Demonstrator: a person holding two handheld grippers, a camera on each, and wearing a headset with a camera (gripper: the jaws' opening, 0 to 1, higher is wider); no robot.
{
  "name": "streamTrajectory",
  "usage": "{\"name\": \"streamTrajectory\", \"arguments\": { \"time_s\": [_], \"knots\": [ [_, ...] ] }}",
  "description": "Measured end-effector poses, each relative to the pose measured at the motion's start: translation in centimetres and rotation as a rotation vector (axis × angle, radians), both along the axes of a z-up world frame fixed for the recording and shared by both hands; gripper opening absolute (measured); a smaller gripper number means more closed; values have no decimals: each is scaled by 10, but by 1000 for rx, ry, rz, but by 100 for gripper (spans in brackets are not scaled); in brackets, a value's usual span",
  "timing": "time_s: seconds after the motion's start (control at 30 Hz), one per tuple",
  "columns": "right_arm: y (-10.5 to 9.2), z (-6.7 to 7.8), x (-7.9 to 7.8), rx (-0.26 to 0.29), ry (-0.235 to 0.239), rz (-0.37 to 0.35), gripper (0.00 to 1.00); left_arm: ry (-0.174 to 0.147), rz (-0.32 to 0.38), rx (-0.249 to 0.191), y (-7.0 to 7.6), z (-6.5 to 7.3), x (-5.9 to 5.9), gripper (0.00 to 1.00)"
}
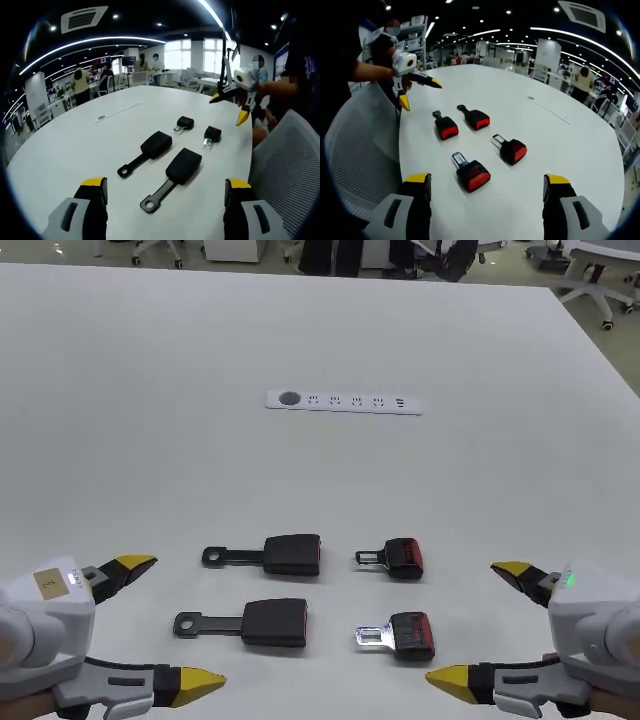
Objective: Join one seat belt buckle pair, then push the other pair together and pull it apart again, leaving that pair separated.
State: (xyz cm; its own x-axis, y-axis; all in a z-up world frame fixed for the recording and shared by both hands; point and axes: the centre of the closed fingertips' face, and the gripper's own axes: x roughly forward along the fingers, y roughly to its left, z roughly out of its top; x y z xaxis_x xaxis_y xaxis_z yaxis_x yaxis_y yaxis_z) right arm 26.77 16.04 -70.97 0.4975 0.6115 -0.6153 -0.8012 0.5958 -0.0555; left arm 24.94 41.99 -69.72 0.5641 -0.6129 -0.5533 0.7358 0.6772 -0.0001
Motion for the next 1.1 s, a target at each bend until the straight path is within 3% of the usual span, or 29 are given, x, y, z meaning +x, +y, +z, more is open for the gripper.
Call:
{"name": "streamTrajectory", "arguments": {
  "time_s": [0.5, 0.6, 1.1],
  "knots": [
    [-2, -3, 1, -28, 3, 14, 93, 5, -16, 14, 3, -4, 3, 98],
    [-3, -3, 0, -38, 10, 30, 89, 6, -26, 19, 2, -4, 5, 97],
    [-5, -12, 4, -88, 18, 85, 78, 33, -134, 66, -14, -13, 12, 86]
  ]
}}
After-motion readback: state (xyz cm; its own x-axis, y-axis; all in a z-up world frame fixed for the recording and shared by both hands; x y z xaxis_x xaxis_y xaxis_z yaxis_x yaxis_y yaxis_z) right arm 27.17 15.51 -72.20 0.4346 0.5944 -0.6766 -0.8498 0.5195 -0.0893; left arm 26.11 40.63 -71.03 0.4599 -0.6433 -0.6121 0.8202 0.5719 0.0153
